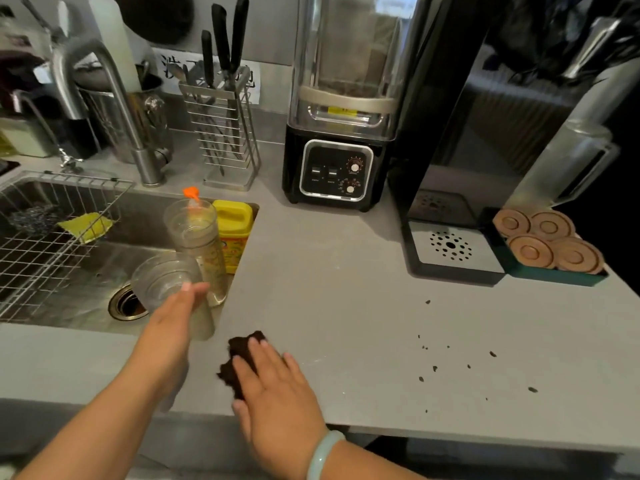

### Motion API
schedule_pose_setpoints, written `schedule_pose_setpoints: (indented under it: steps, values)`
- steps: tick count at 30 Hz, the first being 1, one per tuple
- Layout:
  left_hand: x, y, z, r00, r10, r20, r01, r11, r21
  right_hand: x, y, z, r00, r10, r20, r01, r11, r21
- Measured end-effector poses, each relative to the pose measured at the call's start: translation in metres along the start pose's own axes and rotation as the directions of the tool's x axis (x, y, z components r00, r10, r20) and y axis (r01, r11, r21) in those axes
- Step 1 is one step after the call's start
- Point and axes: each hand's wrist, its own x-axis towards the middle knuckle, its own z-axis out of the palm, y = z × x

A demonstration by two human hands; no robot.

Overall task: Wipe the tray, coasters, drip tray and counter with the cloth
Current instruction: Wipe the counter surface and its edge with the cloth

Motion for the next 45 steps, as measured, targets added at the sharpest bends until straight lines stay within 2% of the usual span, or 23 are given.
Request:
schedule_pose_setpoints:
  steps: [2,3,5,8,11,15,17,19,21,23,25,26,28,29,30,33,36,38,40,45]
  values:
    - [-0.003,0.004,-0.005,0.999,0.009,-0.039,-0.011,0.999,-0.046,-0.019,0.019,-0.015,0.994,0.102,-0.037,-0.103,0.994,-0.039]
    - [-0.005,0.005,-0.009,0.999,0.012,-0.045,-0.015,0.998,-0.06,-0.028,0.033,-0.017,0.99,0.117,-0.073,-0.119,0.993,-0.022]
    - [-0.012,0.007,-0.015,0.999,0.006,-0.04,-0.01,0.996,-0.085,-0.048,0.062,-0.022,0.985,0.163,-0.057,-0.158,0.984,0.08]
    - [-0.023,0.005,-0.026,0.996,-0.011,-0.083,-0.001,0.989,-0.145,-0.068,0.101,-0.032,0.962,0.228,-0.147,-0.219,0.973,0.079]
    - [-0.032,-0.001,-0.039,0.991,-0.031,-0.128,0.01,0.987,-0.158,-0.072,0.125,-0.043,0.945,0.294,-0.141,-0.282,0.954,0.103]
    - [-0.042,-0.006,-0.056,0.989,-0.046,-0.138,0.025,0.988,-0.15,-0.061,0.12,-0.054,0.884,0.419,-0.205,-0.358,0.891,0.279]
    - [-0.046,-0.006,-0.064,0.991,-0.028,-0.133,0.01,0.991,-0.136,-0.042,0.088,-0.054,0.873,0.395,-0.285,-0.288,0.891,0.352]
    - [-0.048,-0.005,-0.069,0.994,0.01,-0.113,-0.02,0.996,-0.082,-0.018,0.044,-0.05,0.904,0.284,-0.321,-0.153,0.913,0.378]
    - [-0.05,-0.003,-0.072,0.995,0.06,-0.082,-0.062,0.998,-0.022,0.009,-0.005,-0.039,0.947,0.15,-0.284,-0.016,0.906,0.423]
    - [-0.051,0.001,-0.07,0.991,0.13,-0.007,-0.13,0.99,0.047,0.032,-0.047,-0.019,0.971,0.038,-0.238,0.058,0.921,0.385]
    - [-0.05,0.0,-0.072,0.986,0.166,-0.01,-0.164,0.983,0.083,0.05,-0.083,0.006,0.993,-0.068,-0.092,0.095,0.935,0.34]
    - [-0.047,0.002,-0.07,0.986,0.168,0.008,-0.168,0.981,0.101,0.054,-0.092,0.021,0.996,-0.076,-0.048,0.087,0.945,0.315]
    - [-0.042,0.004,-0.065,0.984,0.17,0.05,-0.176,0.972,0.155,0.05,-0.094,0.036,0.993,-0.093,-0.072,0.101,0.989,0.111]
    - [-0.037,0.005,-0.06,0.98,0.18,0.082,-0.192,0.965,0.179,0.043,-0.087,0.03,0.998,-0.061,-0.03,0.062,0.996,0.056]
    - [-0.033,0.007,-0.054,0.975,0.186,0.121,-0.207,0.959,0.192,0.037,-0.079,0.027,0.998,-0.019,-0.057,0.021,1.0,0.019]
    - [-0.025,0.011,-0.025,0.948,0.184,0.26,-0.233,0.957,0.172,0.012,-0.039,0.023,0.996,0.042,-0.073,-0.037,0.998,0.059]
    - [-0.028,0.02,0.015,0.917,0.195,0.347,-0.259,0.954,0.149,-0.017,0.008,0.007,0.954,0.246,-0.172,-0.237,0.969,0.07]
    - [-0.032,0.026,0.041,0.901,0.204,0.383,-0.274,0.952,0.138,-0.035,0.034,-0.006,0.94,0.291,-0.18,-0.286,0.957,0.055]
    - [-0.038,0.031,0.065,0.891,0.204,0.406,-0.276,0.953,0.125,-0.052,0.062,-0.021,0.935,0.33,-0.13,-0.33,0.944,0.023]
    - [-0.05,0.034,0.111,0.91,0.157,0.384,-0.221,0.967,0.128,-0.097,0.133,-0.052,0.939,0.331,-0.091,-0.336,0.941,-0.04]
